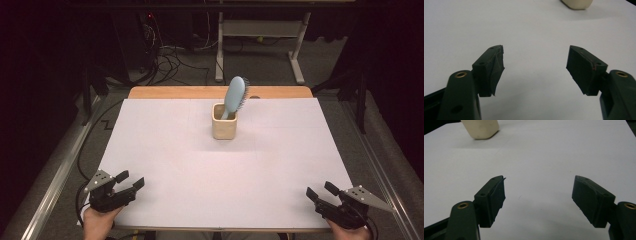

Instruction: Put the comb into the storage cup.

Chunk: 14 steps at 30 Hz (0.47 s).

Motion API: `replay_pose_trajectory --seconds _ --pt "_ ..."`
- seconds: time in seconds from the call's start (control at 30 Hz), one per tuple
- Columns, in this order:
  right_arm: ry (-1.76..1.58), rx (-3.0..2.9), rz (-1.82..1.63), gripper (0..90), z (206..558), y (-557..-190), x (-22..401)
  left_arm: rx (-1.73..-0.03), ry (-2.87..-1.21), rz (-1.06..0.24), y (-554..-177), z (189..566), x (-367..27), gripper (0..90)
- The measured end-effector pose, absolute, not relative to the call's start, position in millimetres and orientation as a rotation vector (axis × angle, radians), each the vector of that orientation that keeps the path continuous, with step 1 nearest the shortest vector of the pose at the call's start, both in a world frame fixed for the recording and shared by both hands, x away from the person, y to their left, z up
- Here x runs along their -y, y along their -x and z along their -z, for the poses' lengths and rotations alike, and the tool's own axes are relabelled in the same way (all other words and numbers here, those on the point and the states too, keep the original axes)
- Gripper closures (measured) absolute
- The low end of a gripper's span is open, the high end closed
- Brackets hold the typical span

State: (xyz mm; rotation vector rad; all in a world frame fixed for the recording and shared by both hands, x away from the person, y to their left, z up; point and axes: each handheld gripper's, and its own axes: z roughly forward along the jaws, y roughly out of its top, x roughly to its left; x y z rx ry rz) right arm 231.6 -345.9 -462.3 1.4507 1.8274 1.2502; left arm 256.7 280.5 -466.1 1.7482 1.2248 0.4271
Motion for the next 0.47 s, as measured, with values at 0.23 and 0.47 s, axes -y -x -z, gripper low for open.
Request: replay_pose_trajectory --seconds 0.23,0.47 --pt "-1.442 -1.832 -1.249 26.5 463.2 -231.3 344.2 -1.227 -1.751 -0.421 -257.5 466.9 -280.5 30.8" --pt "-1.430 -1.842 -1.245 26.3 463.5 -232.1 342.3 -1.230 -1.753 -0.417 -257.9 467.0 -280.3 30.8"
